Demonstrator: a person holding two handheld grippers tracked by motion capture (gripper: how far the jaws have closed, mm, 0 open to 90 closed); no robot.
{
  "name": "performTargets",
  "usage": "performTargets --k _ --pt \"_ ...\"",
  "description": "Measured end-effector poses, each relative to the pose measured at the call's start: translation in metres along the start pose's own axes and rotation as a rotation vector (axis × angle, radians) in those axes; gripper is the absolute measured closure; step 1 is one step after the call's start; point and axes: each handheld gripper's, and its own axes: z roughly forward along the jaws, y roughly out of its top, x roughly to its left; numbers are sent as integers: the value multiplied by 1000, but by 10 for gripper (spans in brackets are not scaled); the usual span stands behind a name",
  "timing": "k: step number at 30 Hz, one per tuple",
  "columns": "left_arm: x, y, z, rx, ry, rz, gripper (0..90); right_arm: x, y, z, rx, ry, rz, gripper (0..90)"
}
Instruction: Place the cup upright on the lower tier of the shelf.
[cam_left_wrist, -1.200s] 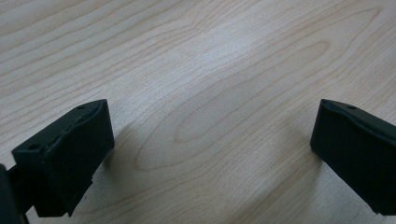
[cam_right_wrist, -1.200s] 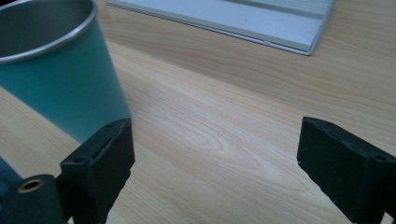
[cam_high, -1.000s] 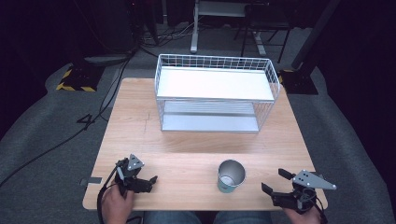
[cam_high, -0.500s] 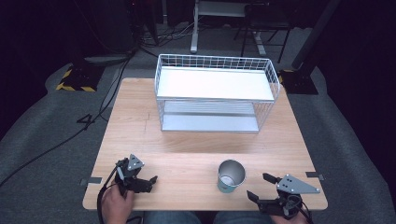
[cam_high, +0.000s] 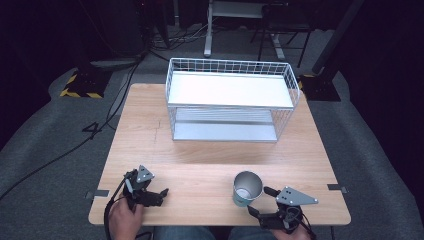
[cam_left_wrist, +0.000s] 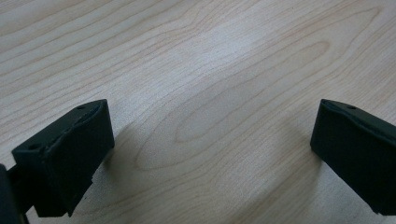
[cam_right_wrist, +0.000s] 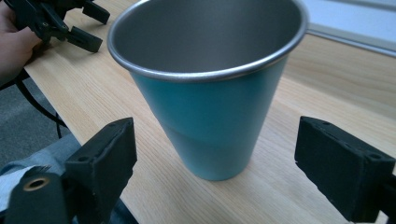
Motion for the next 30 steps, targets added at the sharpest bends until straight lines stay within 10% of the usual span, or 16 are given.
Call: performTargets --k 30 --pt "0 0 0 0 0 1 0 13 -5 49 -19 -86 22 213"
